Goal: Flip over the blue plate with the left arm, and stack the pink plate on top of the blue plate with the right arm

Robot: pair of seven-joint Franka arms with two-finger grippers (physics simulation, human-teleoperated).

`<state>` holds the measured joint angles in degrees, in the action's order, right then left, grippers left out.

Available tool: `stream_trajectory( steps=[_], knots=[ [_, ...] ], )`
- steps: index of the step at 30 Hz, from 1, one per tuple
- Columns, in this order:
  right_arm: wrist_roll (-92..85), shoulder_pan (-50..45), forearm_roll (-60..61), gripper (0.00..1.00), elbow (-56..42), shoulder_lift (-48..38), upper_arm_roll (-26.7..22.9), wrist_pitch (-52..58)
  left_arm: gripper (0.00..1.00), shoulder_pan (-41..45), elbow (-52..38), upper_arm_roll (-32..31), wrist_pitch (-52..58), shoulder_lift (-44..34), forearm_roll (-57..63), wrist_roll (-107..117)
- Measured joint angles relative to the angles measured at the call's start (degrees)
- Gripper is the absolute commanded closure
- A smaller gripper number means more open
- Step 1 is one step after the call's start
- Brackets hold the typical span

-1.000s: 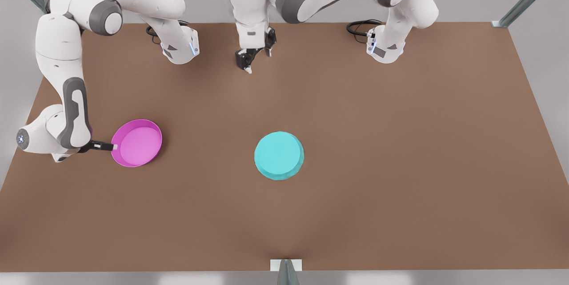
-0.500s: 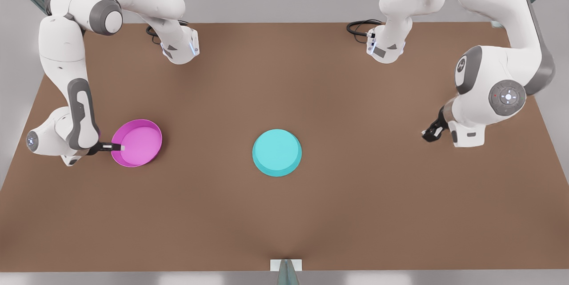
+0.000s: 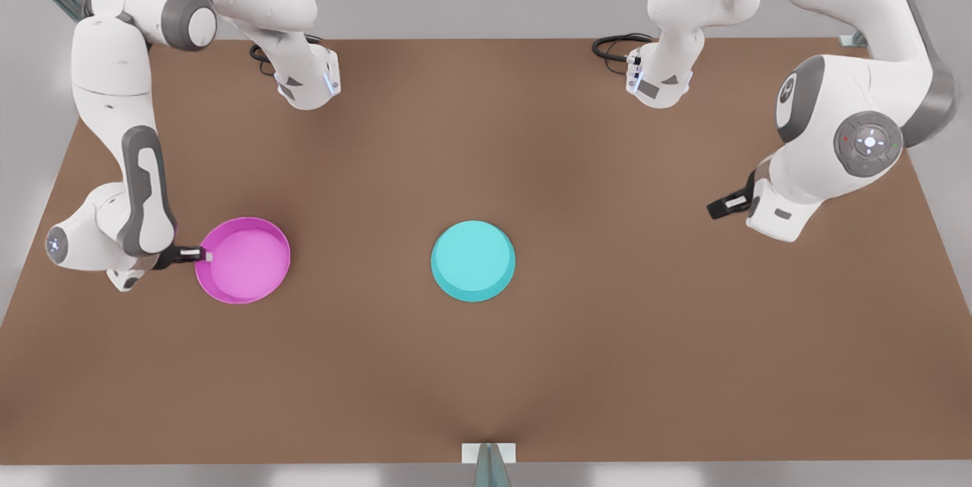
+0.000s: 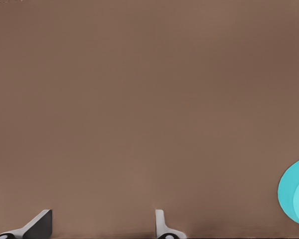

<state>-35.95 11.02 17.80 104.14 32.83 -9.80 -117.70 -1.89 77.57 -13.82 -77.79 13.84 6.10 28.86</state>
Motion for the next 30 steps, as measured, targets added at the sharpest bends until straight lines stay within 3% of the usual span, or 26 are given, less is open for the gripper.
stream_trajectory(
  steps=[5,14,30],
  knots=[
    [0.1,-7.27,3.42,0.79,-0.29,-3.09,3.84,1.32,0.0,0.03,0.0,0.22,1.31,0.14,-0.36,-4.78],
    [9.12,-34.1,14.4,0.79,-12.34,-0.2,4.89,1.24,0.0,-0.31,-0.35,1.24,2.07,0.62,-0.26,-10.65],
    [28.79,-41.2,17.14,0.79,-15.61,7.73,7.69,-4.28,0.0,-0.22,-1.55,1.2,1.83,1.34,-0.4,-15.86]
  ],
)
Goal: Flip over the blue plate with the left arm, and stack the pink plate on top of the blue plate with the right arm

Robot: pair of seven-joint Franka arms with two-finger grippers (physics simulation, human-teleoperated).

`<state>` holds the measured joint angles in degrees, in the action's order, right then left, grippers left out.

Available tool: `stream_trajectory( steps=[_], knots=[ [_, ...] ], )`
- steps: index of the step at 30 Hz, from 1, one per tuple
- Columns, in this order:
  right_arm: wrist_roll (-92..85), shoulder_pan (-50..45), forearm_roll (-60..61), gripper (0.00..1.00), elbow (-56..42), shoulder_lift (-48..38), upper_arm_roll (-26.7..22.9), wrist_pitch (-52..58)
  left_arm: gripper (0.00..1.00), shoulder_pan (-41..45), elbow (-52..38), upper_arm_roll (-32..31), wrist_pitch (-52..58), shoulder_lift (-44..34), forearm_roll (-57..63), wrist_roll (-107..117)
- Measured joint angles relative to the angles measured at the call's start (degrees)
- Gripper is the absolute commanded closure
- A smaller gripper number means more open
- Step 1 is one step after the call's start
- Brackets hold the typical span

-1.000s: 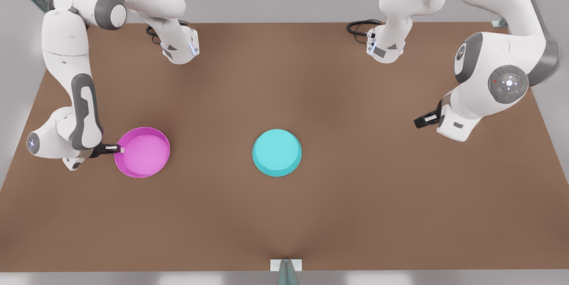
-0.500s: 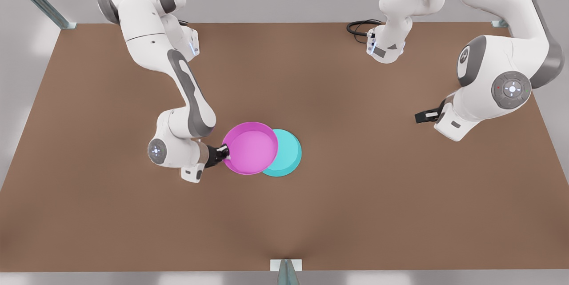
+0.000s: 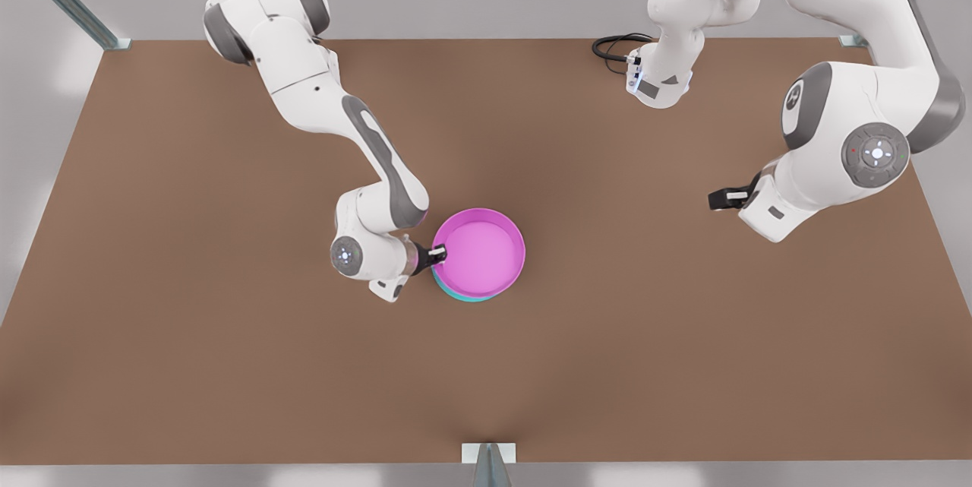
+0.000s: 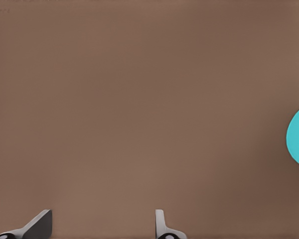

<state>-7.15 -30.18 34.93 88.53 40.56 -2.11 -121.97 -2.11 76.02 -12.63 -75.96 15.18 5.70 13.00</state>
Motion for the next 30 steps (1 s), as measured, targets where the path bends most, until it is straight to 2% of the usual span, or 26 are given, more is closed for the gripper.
stream_trajectory(
  steps=[4,5,6,15,17,21,23,24,27,30],
  knots=[
    [2.83,0.57,-0.17,0.79,0.54,0.19,-0.01,-0.26,0.0,0.01,-0.87,0.0,0.08,-0.06,0.11,-0.7],
    [3.5,0.7,-0.31,0.19,0.61,0.2,-0.01,-0.28,0.0,0.01,-1.51,0.01,0.13,-0.09,0.16,-0.86],
    [4.16,0.77,-0.46,0.0,0.64,0.17,-0.01,-0.3,0.0,0.01,-2.44,0.01,0.18,-0.15,0.21,-1.01],
    [8.41,4.21,-0.82,0.0,0.07,-3.42,-0.45,0.6,0.0,-0.21,-3.47,1.91,0.6,-0.61,0.04,-2.41],
    [9.17,5.23,-2.8,0.0,-2.34,-7.18,-5.22,4.32,0.0,-0.18,-3.48,1.93,0.86,-0.76,0.02,-2.66],
    [10.17,6.24,-18.3,0.0,-24.9,-9.17,-15.45,22.24,0.0,-0.11,-3.51,1.93,1.21,-1.02,-0.03,-3.06],
    [10.2,6.8,-22.88,0.0,-30.44,-12.16,-19.06,31.85,0.0,-0.08,-3.53,1.87,1.31,-1.28,-0.07,-3.24],
    [10.22,7.64,-25.09,0.0,-30.14,-16.03,-18.71,35.78,0.0,-0.08,-3.52,1.86,1.35,-1.31,-0.09,-3.33],
    [10.31,13.19,-31.43,0.0,-22.48,-28.22,-10.98,44.15,0.0,-0.17,-3.49,1.85,1.44,-1.31,-0.13,-3.55],
    [10.46,13.95,-34.92,0.0,-18.69,-31.58,-8.68,48.87,0.0,-0.12,-3.49,1.74,1.49,-1.25,-0.17,-3.73]
  ],
)
